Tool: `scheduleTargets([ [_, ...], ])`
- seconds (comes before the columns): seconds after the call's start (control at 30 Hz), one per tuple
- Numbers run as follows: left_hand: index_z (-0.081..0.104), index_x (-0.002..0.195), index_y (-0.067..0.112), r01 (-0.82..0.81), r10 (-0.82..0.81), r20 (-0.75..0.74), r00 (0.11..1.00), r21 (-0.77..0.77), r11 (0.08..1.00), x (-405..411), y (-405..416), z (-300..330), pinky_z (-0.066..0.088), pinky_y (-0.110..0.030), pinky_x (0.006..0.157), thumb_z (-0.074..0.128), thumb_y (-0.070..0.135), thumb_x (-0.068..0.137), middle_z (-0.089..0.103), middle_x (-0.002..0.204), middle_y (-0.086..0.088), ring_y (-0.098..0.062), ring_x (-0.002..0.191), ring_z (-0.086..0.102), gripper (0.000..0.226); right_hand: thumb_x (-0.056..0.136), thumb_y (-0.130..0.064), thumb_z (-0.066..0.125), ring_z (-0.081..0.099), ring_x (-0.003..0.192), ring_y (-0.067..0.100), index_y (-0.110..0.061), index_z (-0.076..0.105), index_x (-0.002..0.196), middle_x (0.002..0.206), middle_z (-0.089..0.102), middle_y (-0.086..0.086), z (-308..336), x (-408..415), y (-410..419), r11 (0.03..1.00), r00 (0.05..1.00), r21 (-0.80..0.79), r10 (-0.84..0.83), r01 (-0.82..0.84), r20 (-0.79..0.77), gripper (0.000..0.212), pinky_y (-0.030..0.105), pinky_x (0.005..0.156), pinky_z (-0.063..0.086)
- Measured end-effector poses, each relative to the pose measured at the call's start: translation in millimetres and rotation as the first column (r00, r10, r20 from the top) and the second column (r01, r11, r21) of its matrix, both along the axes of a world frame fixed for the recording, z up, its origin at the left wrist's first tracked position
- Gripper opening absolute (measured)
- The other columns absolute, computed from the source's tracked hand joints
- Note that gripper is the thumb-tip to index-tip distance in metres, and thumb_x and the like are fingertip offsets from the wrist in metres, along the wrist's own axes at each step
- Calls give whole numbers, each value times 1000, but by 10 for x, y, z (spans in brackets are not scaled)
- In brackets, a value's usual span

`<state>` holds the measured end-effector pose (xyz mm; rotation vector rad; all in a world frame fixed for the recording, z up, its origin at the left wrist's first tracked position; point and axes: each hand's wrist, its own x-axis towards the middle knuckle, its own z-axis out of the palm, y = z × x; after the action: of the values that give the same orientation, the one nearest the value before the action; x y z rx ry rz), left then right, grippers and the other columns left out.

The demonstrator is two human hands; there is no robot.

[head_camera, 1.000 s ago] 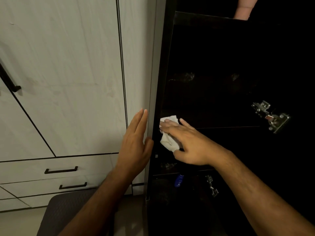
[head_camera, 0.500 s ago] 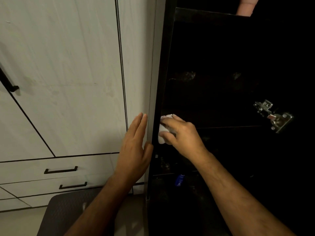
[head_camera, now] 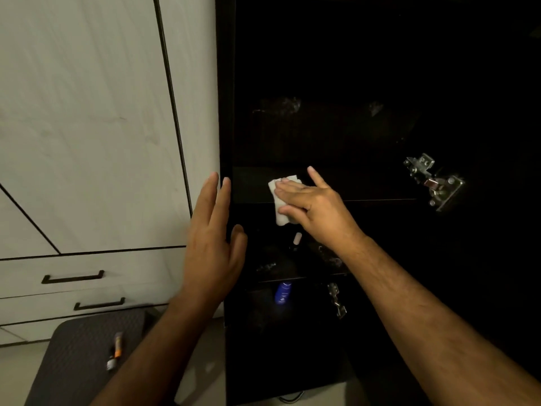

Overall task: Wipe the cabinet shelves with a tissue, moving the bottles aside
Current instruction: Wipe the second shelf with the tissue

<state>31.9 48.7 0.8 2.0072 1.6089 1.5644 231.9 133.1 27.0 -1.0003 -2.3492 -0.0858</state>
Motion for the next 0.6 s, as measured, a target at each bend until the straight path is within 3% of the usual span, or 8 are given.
scheduleTargets([
  [0.17, 20, 152, 14, -77, 75, 21, 997, 105, 991, 300, -8, -25, 20, -49, 119, 48, 10, 88, 11, 161, -15, -28, 150, 8, 70, 89, -21, 67, 51, 127, 9, -10, 68, 121, 129, 63, 5, 24, 554, 47, 997, 998, -49, -58, 56, -29, 34, 43, 121, 15],
  [0.33, 22, 151, 12, -44, 48, -39, 998, 104, 994, 647, 19, -19, 12, -42, 122, 48, 14, 89, 9, 161, -16, -28, 150, 2, 67, 89, -12, 68, 47, 131, 7, -9, 65, 124, 133, 60, 5, 70, 1006, 55, 984, 991, -138, -121, 112, -56, 35, 40, 123, 10],
  [0.47, 15, 153, 17, -13, 14, -89, 996, 13, 1000, 910, 82, 5, 10, -36, 119, 55, 15, 90, 6, 163, -7, -19, 151, -1, 74, 91, -7, 64, 41, 132, 3, -8, 62, 127, 137, 57, 4, 111, 1268, 35, 967, 984, -205, -168, 154, -53, 36, 26, 121, 4],
  [0.53, 13, 154, 18, -3, 2, -121, 993, -9, 1000, 1011, 129, 20, 12, -41, 120, 58, 14, 91, 5, 163, -5, -18, 150, -2, 77, 93, -3, 61, 39, 134, 4, -9, 61, 130, 139, 55, 4, 158, 1355, 5, 957, 979, -219, -201, 189, -33, 37, 20, 120, 3],
  [0.6, 12, 154, 18, 0, -3, -141, 990, -27, 1000, 1097, 176, 44, 14, -46, 121, 58, 15, 92, 5, 163, -5, -17, 150, -3, 78, 96, 1, 54, 37, 141, 15, -13, 57, 135, 145, 50, 5, 173, 1434, -9, 933, 964, -246, -264, 264, 34, 41, 25, 121, 7],
])
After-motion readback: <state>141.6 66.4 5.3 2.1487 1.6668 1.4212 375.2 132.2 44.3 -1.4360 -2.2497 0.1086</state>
